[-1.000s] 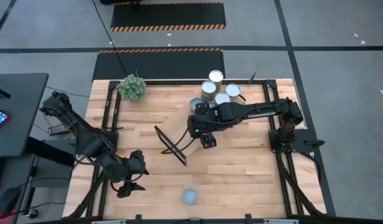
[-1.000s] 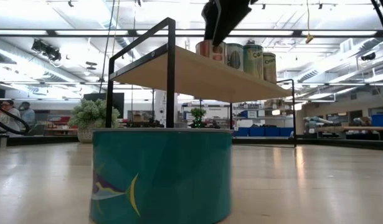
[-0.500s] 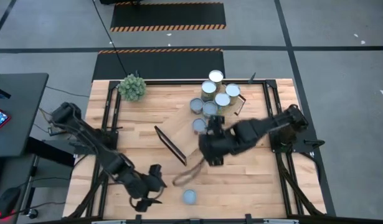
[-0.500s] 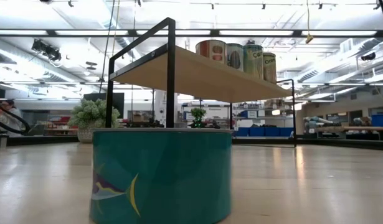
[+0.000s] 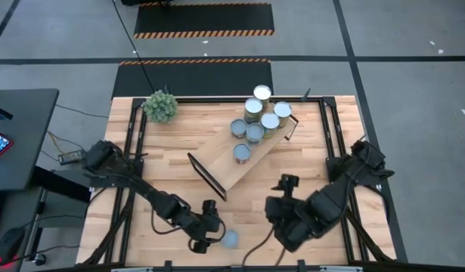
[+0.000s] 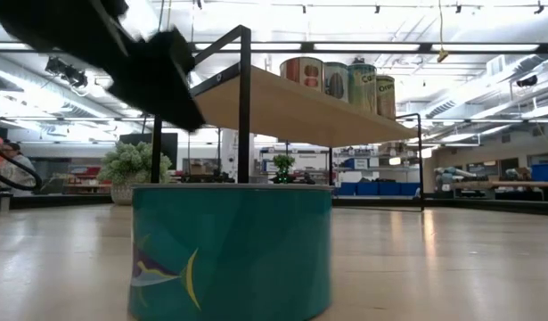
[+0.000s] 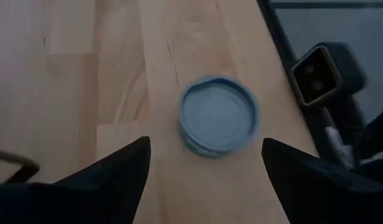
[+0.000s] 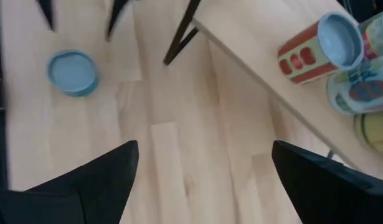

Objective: Pick and place cans onto a shelf
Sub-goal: Put the canned tuna on the shelf

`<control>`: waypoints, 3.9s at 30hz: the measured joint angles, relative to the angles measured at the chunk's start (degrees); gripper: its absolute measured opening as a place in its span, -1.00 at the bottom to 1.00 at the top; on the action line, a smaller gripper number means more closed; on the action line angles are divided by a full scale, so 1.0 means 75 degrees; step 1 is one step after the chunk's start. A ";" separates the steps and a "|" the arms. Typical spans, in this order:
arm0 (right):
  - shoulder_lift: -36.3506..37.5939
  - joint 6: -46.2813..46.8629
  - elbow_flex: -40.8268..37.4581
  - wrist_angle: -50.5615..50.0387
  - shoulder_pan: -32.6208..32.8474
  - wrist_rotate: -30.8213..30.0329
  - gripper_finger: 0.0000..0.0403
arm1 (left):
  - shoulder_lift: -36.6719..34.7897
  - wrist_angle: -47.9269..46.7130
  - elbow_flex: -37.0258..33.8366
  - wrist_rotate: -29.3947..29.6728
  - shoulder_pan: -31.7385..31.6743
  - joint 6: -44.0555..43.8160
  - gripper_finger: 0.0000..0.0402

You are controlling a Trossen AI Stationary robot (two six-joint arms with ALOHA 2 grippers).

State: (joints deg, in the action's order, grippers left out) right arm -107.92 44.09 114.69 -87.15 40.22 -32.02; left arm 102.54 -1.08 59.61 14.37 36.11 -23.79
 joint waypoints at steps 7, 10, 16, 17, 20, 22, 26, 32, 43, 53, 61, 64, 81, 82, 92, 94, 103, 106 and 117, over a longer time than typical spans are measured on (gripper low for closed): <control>0.0002 0.0822 0.0000 -0.0044 0.0433 -0.0272 0.83 | 0.0678 0.1369 0.0004 -0.0086 -0.0091 0.1426 0.57; 0.0001 0.1013 0.0000 -0.0058 0.0470 -0.0272 0.83 | 0.0986 0.1724 0.0006 -0.0087 -0.0060 0.2191 0.57; 0.0001 0.1120 0.0000 -0.0092 0.0473 -0.0272 0.83 | 0.1187 0.1930 0.0006 -0.0067 -0.0040 0.2665 0.57; 0.0002 0.1120 0.0000 -0.0097 0.0473 -0.0272 0.83 | 0.1187 0.1928 0.0006 -0.0067 -0.0060 0.2660 0.57; 0.0002 0.1126 0.0000 -0.0097 0.0473 -0.0272 0.83 | 0.1187 0.1925 0.0006 -0.0055 -0.0095 0.2660 0.57; 0.0000 0.1126 0.0000 -0.0097 0.0473 -0.0269 0.83 | 0.1270 0.1996 0.0008 -0.0063 -0.0121 0.2657 0.57; 0.0001 0.1167 0.0000 -0.0094 0.0470 -0.0269 0.83 | 0.1504 0.2127 0.0032 -0.0398 -0.0231 0.2370 0.57; 0.0000 0.1178 0.0000 -0.0094 0.0470 -0.0269 0.83 | 0.1472 0.1972 -0.0002 -0.0564 -0.0339 0.1825 0.56; 0.0000 0.1170 0.0000 -0.0167 0.0470 -0.0269 0.83 | 0.0952 0.0565 0.0962 0.0863 -0.0099 0.1577 0.41; -0.0154 0.1920 -0.1805 0.1452 0.0205 -0.0339 0.81 | 0.1067 -0.1986 0.3102 0.0977 -0.0695 0.0253 0.30; -0.0154 0.1706 -0.4066 0.4967 0.0080 -0.0321 0.67 | 0.1073 -0.3529 0.3238 0.0934 -0.0243 -0.0249 0.11; -0.0154 0.1663 -0.4716 0.6068 0.0006 -0.0393 0.64 | 0.1073 -0.3723 0.3241 0.0935 -0.0029 -0.0420 0.06; -0.0717 0.2901 -0.4673 0.8414 -0.0592 -0.2171 0.61 | -0.0676 -0.5598 0.3252 0.1700 0.0830 -0.0681 -0.33; -0.0869 0.3068 -0.4369 0.7927 -0.0611 -0.2256 0.60 | -0.0801 -0.5743 0.3252 0.1711 0.0824 -0.0557 -0.34; -0.2702 0.5412 -0.1470 0.3879 -0.0889 -0.2253 0.58 | -0.1849 -0.7061 0.3249 0.1741 0.0838 0.0485 -0.37; -0.2938 0.5775 -0.1284 0.3545 -0.1027 -0.2066 0.58 | -0.1983 -0.7225 0.3249 0.1731 0.0838 0.0508 -0.37; -0.3355 0.6635 -0.1280 0.3506 -0.1329 -0.1520 0.59 | -0.2655 -0.7447 0.3249 0.1617 0.0882 0.0256 -0.37; -0.3360 0.6749 -0.1329 0.3502 -0.1385 -0.1509 0.59 | -0.2834 -0.7452 0.3246 0.1602 0.0884 0.0222 -0.37; -0.2881 0.5101 -0.1341 0.2881 -0.1360 -0.1036 0.53 | -0.3100 -0.7525 0.3246 0.1557 0.0884 0.0315 -0.37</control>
State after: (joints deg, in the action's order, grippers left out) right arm -129.52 82.35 104.64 -65.54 30.02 -39.79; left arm 79.29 -57.51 83.96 26.05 42.74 -21.43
